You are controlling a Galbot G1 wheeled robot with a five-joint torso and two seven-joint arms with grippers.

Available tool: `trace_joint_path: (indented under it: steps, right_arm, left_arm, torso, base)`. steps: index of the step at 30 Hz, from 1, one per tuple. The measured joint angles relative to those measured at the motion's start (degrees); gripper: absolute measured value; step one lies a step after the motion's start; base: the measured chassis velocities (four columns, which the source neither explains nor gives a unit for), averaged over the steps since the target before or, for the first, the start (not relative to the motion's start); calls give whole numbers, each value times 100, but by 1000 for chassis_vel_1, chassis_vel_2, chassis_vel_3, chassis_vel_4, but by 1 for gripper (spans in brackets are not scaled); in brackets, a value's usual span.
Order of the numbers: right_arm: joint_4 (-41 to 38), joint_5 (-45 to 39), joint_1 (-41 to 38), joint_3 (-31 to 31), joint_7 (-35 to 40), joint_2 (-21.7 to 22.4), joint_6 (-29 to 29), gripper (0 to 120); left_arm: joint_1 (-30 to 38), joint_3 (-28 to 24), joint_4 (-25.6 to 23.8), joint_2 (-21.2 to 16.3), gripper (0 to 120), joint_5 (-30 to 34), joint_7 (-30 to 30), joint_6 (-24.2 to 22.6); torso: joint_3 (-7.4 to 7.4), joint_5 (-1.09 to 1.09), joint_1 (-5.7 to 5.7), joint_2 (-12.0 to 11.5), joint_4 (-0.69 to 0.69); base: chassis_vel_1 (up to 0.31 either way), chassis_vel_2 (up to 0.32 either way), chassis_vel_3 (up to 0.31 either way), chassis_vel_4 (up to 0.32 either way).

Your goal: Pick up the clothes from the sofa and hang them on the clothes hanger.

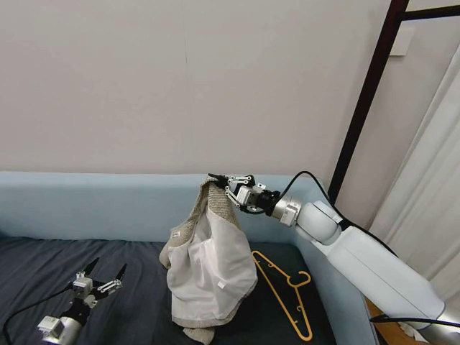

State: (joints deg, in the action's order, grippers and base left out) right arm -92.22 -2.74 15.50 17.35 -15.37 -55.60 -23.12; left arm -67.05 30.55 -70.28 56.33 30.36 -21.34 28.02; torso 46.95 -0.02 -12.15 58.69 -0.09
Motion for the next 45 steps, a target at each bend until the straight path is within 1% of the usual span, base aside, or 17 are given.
trace_joint_path:
  steps: [4,5,8,9,11,15,18,19,21,26,29,30,32,37,39,40,45]
  right_arm:
    - [-155,-147,41,-60,0,85,14,0]
    - [-155,-147,41,-60,0,85,14,0]
    - [-236,-250,89,-83,7,173,13,0]
    - [-236,-250,89,-83,7,173,13,0]
    - [-235,-279,100,-83,13,187,11,0]
    - [-207,-283,104,-42,16,187,-6,0]
    - [-206,-282,105,5,16,179,-38,0]
    - [-206,-282,105,5,16,179,-38,0]
    - [-206,-279,94,22,13,158,-53,0]
    - [-265,-269,75,31,1,143,-64,0]
    - [-370,-255,119,29,-8,185,-75,0]
    - [-370,-255,119,29,-8,185,-75,0]
    - [-424,-246,161,18,-12,228,-86,0]
    - [-521,-225,257,3,-25,318,-106,0]
    - [-552,-218,280,3,-27,325,-108,0]
    - [-552,-218,280,3,-27,325,-108,0]
    - [-598,-214,259,13,-27,266,-98,0]
  left_arm:
    - [711,-399,705,117,100,-128,-158,89]
    - [711,-399,705,117,100,-128,-158,89]
    - [1215,-664,1283,328,100,-319,-319,178]
    - [1215,-664,1283,328,100,-319,-319,178]
    - [1472,-779,1545,485,100,-399,-435,233]
    - [1718,-909,1716,612,100,-501,-595,291]
    - [2004,-1059,1888,663,100,-990,-711,471]
    - [2004,-1059,1888,663,100,-990,-711,471]
    - [2198,-1177,1994,659,100,-1356,-758,614]
    - [2610,-1555,2194,540,100,-1577,-869,737]
    - [3050,-1925,2514,387,100,-1650,-1181,928]
    - [3050,-1925,2514,387,100,-1650,-1181,928]
    - [3288,-2165,2673,284,100,-1651,-1418,993]
    - [3859,-2544,3168,177,100,-1644,-2313,1155]
    - [4165,-2650,3458,194,100,-1635,-2766,1203]
    - [4165,-2650,3458,194,100,-1635,-2766,1203]
    - [4737,-2748,4086,425,99,-1632,-3435,1234]
  torso:
    - [0,1,0,0,1]
    - [0,1,0,0,1]
    - [0,1,0,0,0]
    - [0,1,0,0,0]
    - [0,2,0,0,0]
    - [0,2,0,0,0]
    - [0,2,0,0,1]
    - [0,2,0,0,1]
    - [0,2,0,0,1]
    - [0,2,0,0,1]
    - [0,2,0,0,0]
    - [0,2,0,0,0]
    - [-1,2,0,0,1]
    - [0,1,0,0,0]
    - [0,2,0,0,0]
    - [0,2,0,0,0]
    - [0,2,0,0,0]
  base:
    - [0,0,0,0]
    - [0,0,0,0]
    - [0,0,0,0]
    - [0,0,0,0]
    - [0,0,0,0]
    - [0,0,0,0]
    - [0,0,0,0]
    - [0,0,0,0]
    - [0,0,0,0]
    - [0,0,0,0]
    - [0,0,0,0]
    - [0,0,0,0]
    - [0,0,0,0]
    - [0,0,0,0]
    - [0,0,0,0]
    - [0,0,0,0]
    - [0,0,0,0]
